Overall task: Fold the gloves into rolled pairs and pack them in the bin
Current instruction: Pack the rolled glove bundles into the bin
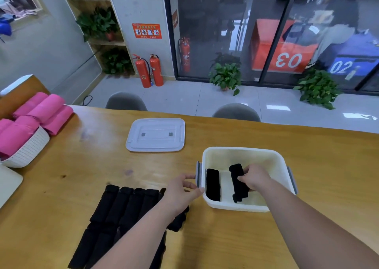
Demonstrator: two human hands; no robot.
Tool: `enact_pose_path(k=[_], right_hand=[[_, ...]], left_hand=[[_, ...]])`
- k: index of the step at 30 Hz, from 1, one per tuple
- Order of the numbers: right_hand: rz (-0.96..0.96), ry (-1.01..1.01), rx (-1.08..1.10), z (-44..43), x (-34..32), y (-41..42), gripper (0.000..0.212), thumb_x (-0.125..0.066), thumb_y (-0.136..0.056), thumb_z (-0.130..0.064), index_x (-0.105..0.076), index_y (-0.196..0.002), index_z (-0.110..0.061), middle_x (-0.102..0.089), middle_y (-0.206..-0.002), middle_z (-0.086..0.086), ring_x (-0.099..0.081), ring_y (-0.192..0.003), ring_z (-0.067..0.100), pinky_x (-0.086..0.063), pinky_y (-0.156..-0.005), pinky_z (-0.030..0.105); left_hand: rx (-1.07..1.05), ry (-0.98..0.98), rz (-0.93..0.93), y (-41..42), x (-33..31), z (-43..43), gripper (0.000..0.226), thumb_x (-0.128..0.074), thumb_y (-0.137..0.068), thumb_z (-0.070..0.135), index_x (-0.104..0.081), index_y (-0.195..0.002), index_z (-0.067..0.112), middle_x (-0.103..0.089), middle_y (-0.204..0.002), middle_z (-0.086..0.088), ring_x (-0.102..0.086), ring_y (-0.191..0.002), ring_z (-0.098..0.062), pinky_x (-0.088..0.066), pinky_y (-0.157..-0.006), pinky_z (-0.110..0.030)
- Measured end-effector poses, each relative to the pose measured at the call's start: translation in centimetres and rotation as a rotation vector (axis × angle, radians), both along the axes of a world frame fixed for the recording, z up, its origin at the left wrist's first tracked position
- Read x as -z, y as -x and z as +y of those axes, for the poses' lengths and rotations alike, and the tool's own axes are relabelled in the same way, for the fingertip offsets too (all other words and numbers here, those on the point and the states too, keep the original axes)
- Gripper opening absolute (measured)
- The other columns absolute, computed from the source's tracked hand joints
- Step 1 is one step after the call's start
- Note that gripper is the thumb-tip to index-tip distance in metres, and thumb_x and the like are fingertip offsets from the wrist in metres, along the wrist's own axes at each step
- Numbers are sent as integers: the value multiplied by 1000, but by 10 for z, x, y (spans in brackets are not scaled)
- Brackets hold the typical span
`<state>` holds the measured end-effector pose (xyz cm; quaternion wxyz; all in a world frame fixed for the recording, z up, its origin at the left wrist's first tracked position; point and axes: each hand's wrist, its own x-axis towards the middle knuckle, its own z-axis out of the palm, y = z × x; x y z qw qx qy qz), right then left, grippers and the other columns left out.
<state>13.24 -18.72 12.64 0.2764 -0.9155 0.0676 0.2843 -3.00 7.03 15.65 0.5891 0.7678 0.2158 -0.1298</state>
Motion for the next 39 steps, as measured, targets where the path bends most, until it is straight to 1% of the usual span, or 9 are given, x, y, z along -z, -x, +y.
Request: enact_pose_path(k=[5,9,11,17,21,24,27,33,39], right_hand=[[77,49,-40,22,26,2,21,-79,-91,-22,-77,-102,-5,-77,-91,14,-77,-86,33,-65,-80,48],[48,174,-50,27,27,9,17,-79,-91,-24,-73,-91,-9,-76,-78,10,-76,-63,27,-66,-67,39],[40,184,-47,29,29,10,19,-79,-90,-24,-72,-86,-7,-75,-73,10,-75,-58,26,-66,-65,38],[97,70,-16,31,29,12,23,-79,-89,-19,-74,-101,-1,-78,-78,17,-78,-65,33,-66,-73,51],[32,76,-24,25,17,15,23,-78,-92,-26,-70,-107,-10,-76,-86,11,-78,-76,30,-66,-77,48],[-16,21,-3,21,9,16,30,-80,-91,-33,-66,-115,-21,-74,-89,3,-77,-76,25,-66,-77,45],[-53,-48,12,18,-1,20,35,-82,-88,-38,-69,-118,-24,-74,-96,-1,-76,-77,20,-66,-77,43],[-127,-250,37,27,-31,40,31,-82,-90,-32,-71,-116,-21,-75,-100,-3,-76,-82,16,-65,-78,40],[-237,-481,137,35,-56,72,23,-79,-90,-25,-72,-112,-29,-77,-90,-8,-76,-83,11,-65,-80,46]], left_hand=[[31,1,37,-1,9,5,64,-84,-76,64,-59,-132,45,-75,-105,16,-72,-102,-9,-61,-95,-44],[34,5,45,0,11,6,69,-84,-75,67,-58,-134,42,-75,-105,16,-72,-103,-9,-61,-96,-45],[30,9,49,0,11,6,70,-84,-75,67,-58,-134,41,-75,-105,16,-71,-103,-8,-61,-96,-44],[30,13,48,2,16,7,73,-84,-71,74,-58,-132,43,-76,-106,15,-70,-108,-10,-60,-98,-44],[28,8,33,5,18,12,65,-82,-75,73,-60,-129,45,-76,-106,13,-71,-106,-10,-62,-95,-42],[12,-18,27,12,19,19,56,-81,-80,66,-62,-127,43,-76,-104,10,-72,-101,-9,-63,-93,-41],[-20,-99,39,25,21,29,46,-82,-86,53,-64,-126,39,-76,-104,11,-70,-100,-6,-60,-96,-37],[39,-335,93,56,33,49,54,-78,-94,37,-59,-143,30,-64,-129,15,-63,-107,-2,-52,-95,-24],[242,-517,94,77,42,42,65,-69,-101,34,-42,-160,27,-48,-157,9,-49,-139,-13,-45,-113,-29]])
